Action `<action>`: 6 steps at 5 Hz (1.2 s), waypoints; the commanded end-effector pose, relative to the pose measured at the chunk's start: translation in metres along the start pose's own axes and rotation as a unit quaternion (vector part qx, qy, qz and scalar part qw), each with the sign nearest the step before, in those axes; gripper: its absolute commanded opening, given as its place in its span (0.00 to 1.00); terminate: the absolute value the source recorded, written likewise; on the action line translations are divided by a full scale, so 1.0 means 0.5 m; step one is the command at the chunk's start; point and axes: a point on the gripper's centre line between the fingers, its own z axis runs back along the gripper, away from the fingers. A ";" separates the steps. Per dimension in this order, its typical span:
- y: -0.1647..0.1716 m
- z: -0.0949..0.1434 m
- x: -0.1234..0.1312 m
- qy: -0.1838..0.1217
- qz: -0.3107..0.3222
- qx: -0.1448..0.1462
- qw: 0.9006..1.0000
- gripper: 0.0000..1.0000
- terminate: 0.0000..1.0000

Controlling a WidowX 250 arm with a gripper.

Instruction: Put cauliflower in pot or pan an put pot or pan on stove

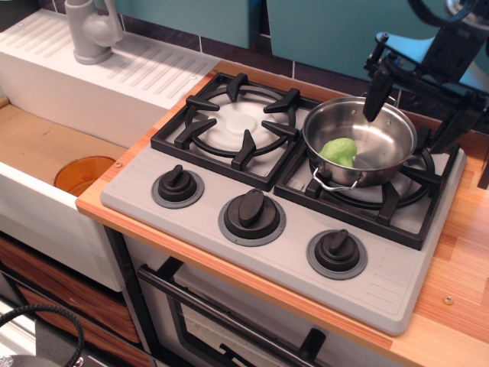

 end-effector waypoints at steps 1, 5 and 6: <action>0.022 0.078 0.007 -0.036 0.007 -0.028 0.999 1.00 0.00; 0.276 -0.009 0.043 -0.052 -0.048 -0.073 0.995 1.00 0.00; 0.313 -0.033 0.045 -0.059 -0.050 -0.078 0.994 1.00 0.00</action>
